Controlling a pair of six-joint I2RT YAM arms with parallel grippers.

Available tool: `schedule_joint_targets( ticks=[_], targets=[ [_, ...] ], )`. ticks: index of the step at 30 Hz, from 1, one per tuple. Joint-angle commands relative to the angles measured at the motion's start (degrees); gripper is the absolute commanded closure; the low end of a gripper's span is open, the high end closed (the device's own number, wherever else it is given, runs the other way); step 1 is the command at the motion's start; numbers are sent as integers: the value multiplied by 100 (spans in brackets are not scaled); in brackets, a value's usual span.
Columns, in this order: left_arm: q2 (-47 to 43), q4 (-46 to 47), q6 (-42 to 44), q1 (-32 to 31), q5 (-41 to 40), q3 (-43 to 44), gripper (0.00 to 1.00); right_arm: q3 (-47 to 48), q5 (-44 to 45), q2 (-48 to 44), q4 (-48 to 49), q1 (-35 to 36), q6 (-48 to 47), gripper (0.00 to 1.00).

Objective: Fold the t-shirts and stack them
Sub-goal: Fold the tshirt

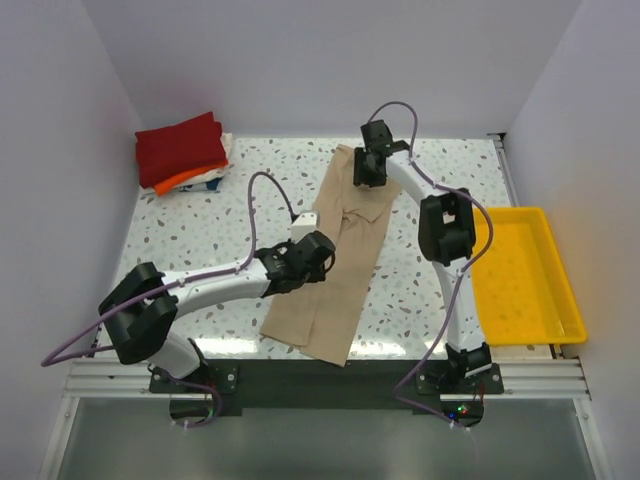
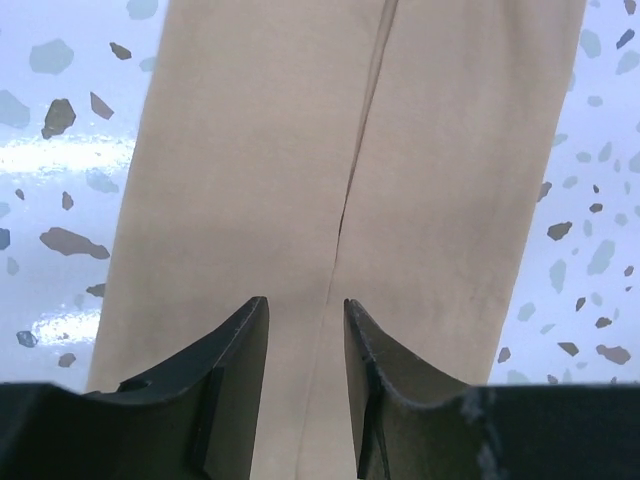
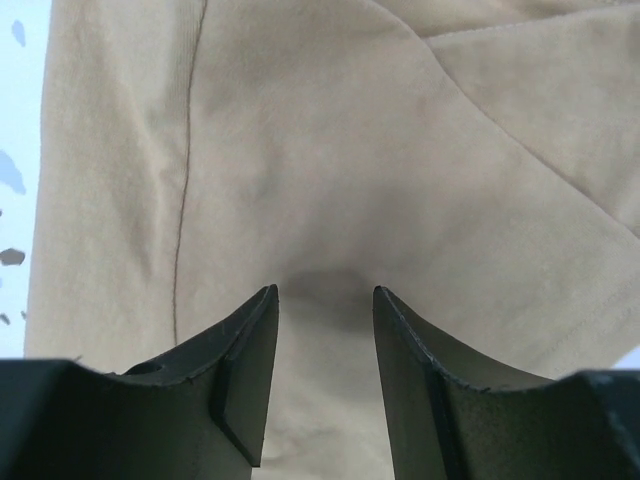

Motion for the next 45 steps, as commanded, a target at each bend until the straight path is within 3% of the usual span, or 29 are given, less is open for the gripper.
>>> schedule_joint_targets(
  ticks=[1, 7, 12, 22, 31, 38, 45],
  targets=[
    [-242, -132, 632, -43, -47, -136, 61, -181, -152, -928, -144, -4, 228, 53],
    [-304, 193, 537, -157, 375, -875, 67, -1210, -319, -1403, 427, 57, 439, 53],
    [-85, 421, 282, -429, 552, -1227, 72, -1219, -442, -1184, 392, 101, 448, 54],
    [618, 518, -395, -1168, 736, -1122, 74, -1193, -425, -692, 376, 145, 352, 54],
    [891, 624, -307, -1160, 869, -771, 68, -166, -284, 283, -29, 136, 123, 53],
    [1067, 773, -88, -651, 1281, -524, 63, 1460, -398, 1259, -276, 119, 140, 52],
    [1076, 765, 246, -210, 1642, -225, 62, 1392, -477, 1102, 470, 66, 307, 48]
  ],
)
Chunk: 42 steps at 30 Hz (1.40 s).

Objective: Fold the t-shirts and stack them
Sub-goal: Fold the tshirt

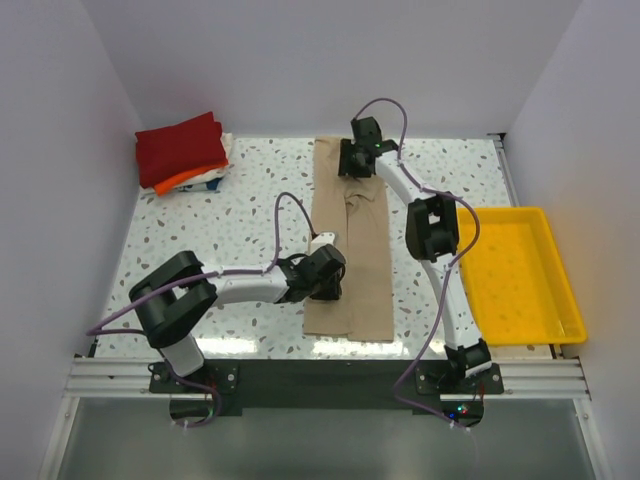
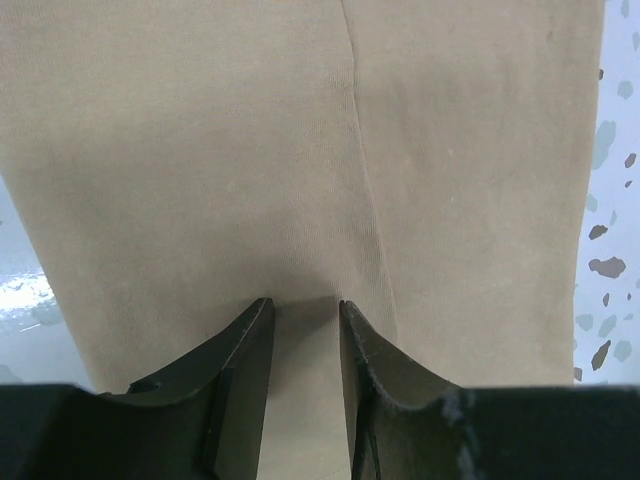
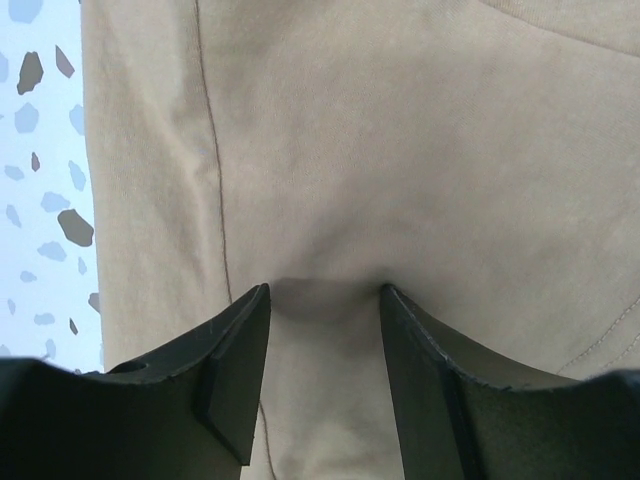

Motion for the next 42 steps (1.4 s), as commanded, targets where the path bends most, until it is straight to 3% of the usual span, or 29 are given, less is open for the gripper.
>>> schedule_joint_targets(
  ticks=[1, 13, 21, 29, 36, 42],
  targets=[
    [136, -350, 266, 48, 345, 118, 62, -112, -36, 75, 336, -65, 49, 48],
    [-522, -385, -6, 30, 795, -717, 62, -77, -414, -260, 495, -179, -223, 37],
    [-506, -666, 73, 30, 759, -708, 62, -438, -633, -549, 592, -223, -205, 36],
    [-751, -851, 239, 56, 760, -515, 62, -613, -801, -1479, 468, -329, -214, 33],
    [-980, -1272, 512, 65, 531, -32, 60, -2079, -871, -2568, 565, -329, 93, 33],
    [-1235, -1484, 714, 65, 574, -172, 62, -4372, -994, -3774, 1206, -329, 576, 34]
  ],
)
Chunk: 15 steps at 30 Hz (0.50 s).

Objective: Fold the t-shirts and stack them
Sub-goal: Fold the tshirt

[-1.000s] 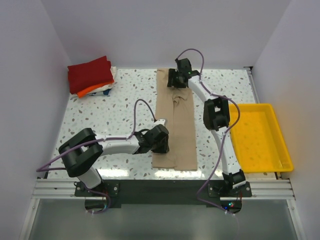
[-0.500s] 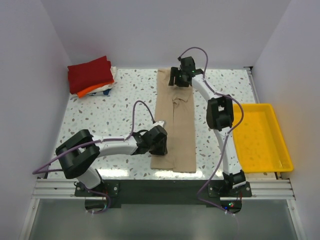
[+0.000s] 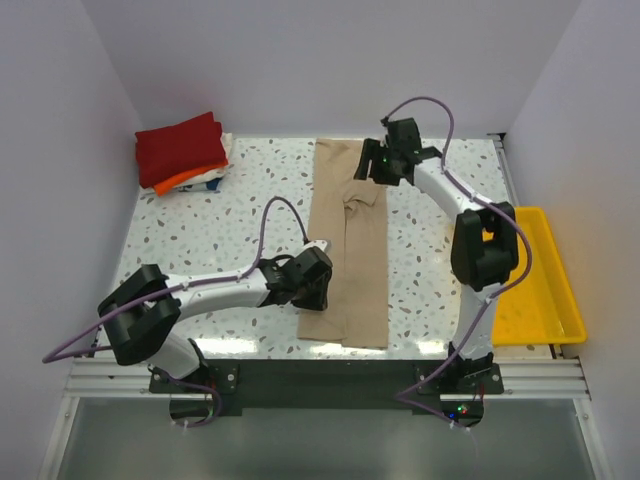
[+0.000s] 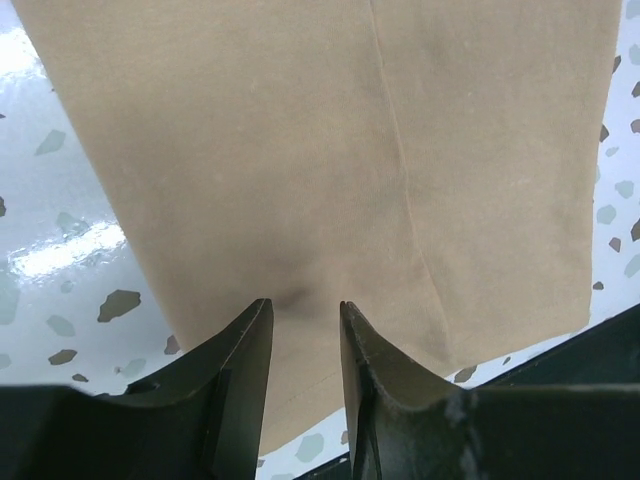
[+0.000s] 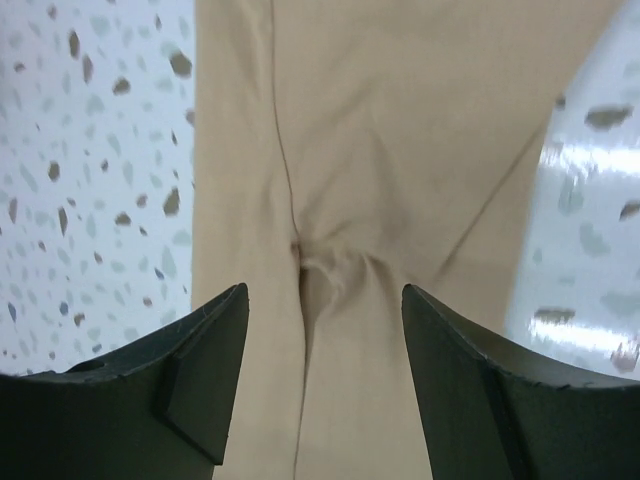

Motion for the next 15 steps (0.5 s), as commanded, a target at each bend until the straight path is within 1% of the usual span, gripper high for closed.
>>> schedule_joint_targets(
  ticks=[1, 2, 4, 6, 7, 9, 10, 15],
  targets=[
    [-256, -271, 284, -9, -46, 18, 63, -1219, -153, -849, 361, 19, 395, 34],
    [-230, -401, 293, 0, -63, 1, 67, -1433, -161, -992, 405, 19, 448, 34],
    [-221, -490, 345, -9, -28, -130, 71, -1968, -161, -1404, 326, 19, 501, 35],
    [-343, -447, 372, 0, 24, -298, 71, -2347, -239, -1704, 335, 19, 545, 35],
    [-370, -447, 398, 0, 24, -412, 71, -2749, -292, -1853, 352, 19, 597, 35],
    [-396, -552, 433, -9, -11, -474, 72, -3173, -459, -2310, 449, 63, 712, 35],
    [-396, -578, 442, -9, -19, -544, 73, -3584, -477, -2442, 458, 89, 730, 35],
    [-510, -710, 425, -18, -89, -720, 76, -4738, -521, -3487, 265, 238, 765, 35]
  ],
)
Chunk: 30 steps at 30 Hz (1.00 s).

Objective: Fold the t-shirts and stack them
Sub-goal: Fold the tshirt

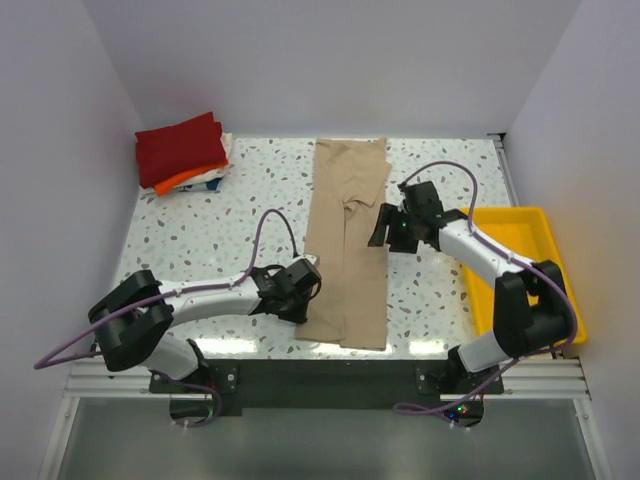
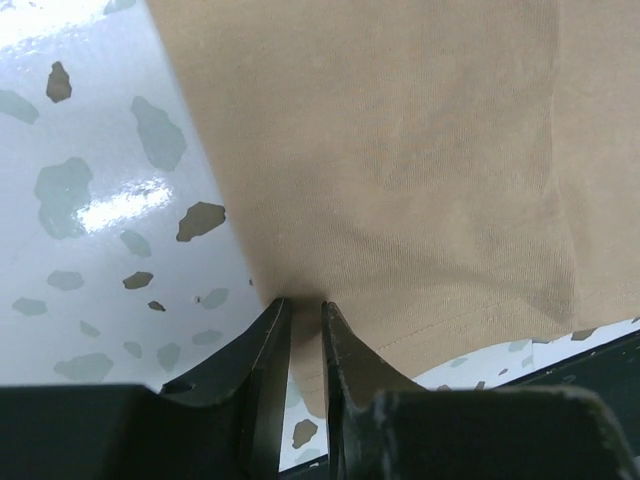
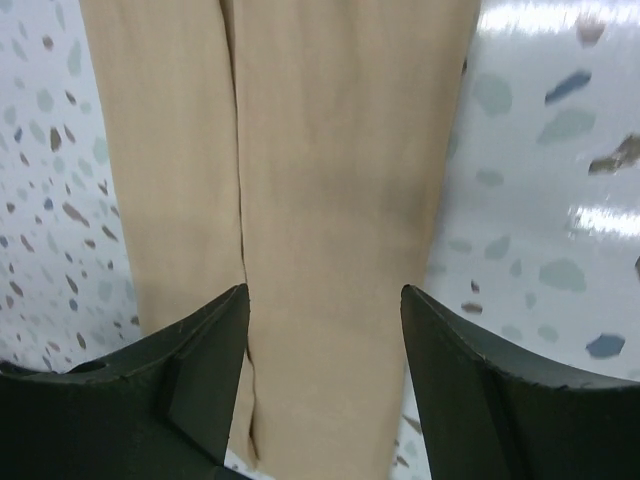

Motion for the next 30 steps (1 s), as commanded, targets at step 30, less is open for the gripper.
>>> schedule_joint_targets(
  ticks=[30],
  targets=[
    [-686, -281, 259, -16, 536, -431, 58, -2907, -1257, -2854, -1939, 1122, 774, 35]
  ],
)
